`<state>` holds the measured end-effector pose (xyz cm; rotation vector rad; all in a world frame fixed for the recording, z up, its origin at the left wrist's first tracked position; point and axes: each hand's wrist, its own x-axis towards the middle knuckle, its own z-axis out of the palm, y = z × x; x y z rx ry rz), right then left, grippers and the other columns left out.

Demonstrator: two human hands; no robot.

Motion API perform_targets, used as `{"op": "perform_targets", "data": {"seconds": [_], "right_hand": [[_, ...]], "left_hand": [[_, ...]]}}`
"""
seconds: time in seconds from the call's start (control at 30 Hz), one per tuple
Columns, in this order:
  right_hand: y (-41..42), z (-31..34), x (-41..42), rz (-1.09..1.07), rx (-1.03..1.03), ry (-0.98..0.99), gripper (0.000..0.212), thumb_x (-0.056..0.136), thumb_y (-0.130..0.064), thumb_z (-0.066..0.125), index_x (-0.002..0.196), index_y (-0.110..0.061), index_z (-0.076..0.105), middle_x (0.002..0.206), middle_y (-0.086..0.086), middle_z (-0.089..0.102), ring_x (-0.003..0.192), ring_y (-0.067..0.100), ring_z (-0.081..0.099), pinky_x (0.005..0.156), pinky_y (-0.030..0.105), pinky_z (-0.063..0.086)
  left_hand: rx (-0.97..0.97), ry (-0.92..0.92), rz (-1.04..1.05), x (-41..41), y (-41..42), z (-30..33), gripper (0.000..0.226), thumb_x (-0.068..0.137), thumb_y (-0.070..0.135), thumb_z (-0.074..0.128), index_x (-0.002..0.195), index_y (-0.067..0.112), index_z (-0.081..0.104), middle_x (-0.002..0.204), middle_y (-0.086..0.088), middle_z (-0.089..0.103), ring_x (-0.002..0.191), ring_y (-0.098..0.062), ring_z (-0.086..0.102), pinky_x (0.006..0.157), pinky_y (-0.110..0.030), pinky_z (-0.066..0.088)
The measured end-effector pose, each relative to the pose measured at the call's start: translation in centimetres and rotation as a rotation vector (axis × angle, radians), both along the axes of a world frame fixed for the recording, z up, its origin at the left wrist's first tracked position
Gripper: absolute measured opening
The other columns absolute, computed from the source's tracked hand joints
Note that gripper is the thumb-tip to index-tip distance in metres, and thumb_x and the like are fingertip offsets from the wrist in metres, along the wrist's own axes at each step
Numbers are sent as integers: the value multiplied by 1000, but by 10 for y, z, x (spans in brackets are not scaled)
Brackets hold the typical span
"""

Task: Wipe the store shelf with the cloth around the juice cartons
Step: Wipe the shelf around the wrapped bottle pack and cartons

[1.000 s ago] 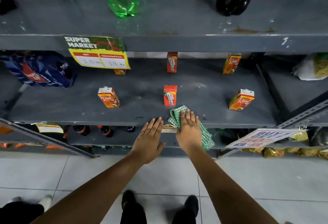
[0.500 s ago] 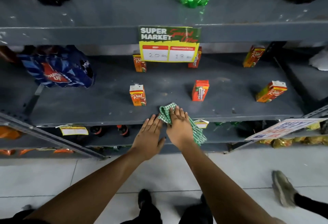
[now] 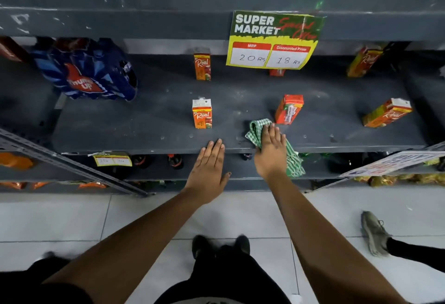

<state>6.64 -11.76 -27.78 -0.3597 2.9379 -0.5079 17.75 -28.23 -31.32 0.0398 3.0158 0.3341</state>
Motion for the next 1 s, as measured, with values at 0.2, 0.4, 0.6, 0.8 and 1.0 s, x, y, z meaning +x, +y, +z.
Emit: {"op": "perform_targets", "data": {"seconds": [0.2,0.4,0.6,0.8,1.0], "right_hand": [[-24,-7,8,121,11,43,69,85,-13,46,149,-5,20,158,14,18,148,28,13,121,38,5],[-37,-8,12,216,-30,49,66,86,-13,46,148,-6,24,157,13,23,147,27,18,119,34,3],[-47,-5,19,282,-62,37,64,88,-16,47,148,-7,24,157,13,24,146,27,19,120,35,7],[-71,20,20,316,-147,-215,51,94,-18,44,144,-12,34,152,13,36,139,30,33,115,38,26],[-46,37,-1,-166,-277,-149,53,88,-9,46,140,-19,40,130,21,57,111,38,57,93,42,47]], "left_hand": [[-11,-24,-20,0,-7,-2,74,103,41,36,157,5,0,166,-10,-2,153,-24,-7,123,-36,-5],[-21,0,-15,1,-9,-7,72,102,42,32,156,3,7,166,-13,6,153,-26,-2,123,-38,1],[-45,45,87,10,-16,-14,75,99,38,41,154,-1,7,163,-21,12,152,-33,7,123,-43,9],[-69,35,37,13,-27,-10,70,102,40,35,154,-3,13,161,-23,19,152,-34,10,123,-43,8],[-33,69,55,32,-80,-7,72,102,45,26,156,2,2,165,-11,-6,152,-25,-8,122,-37,-5]]}}
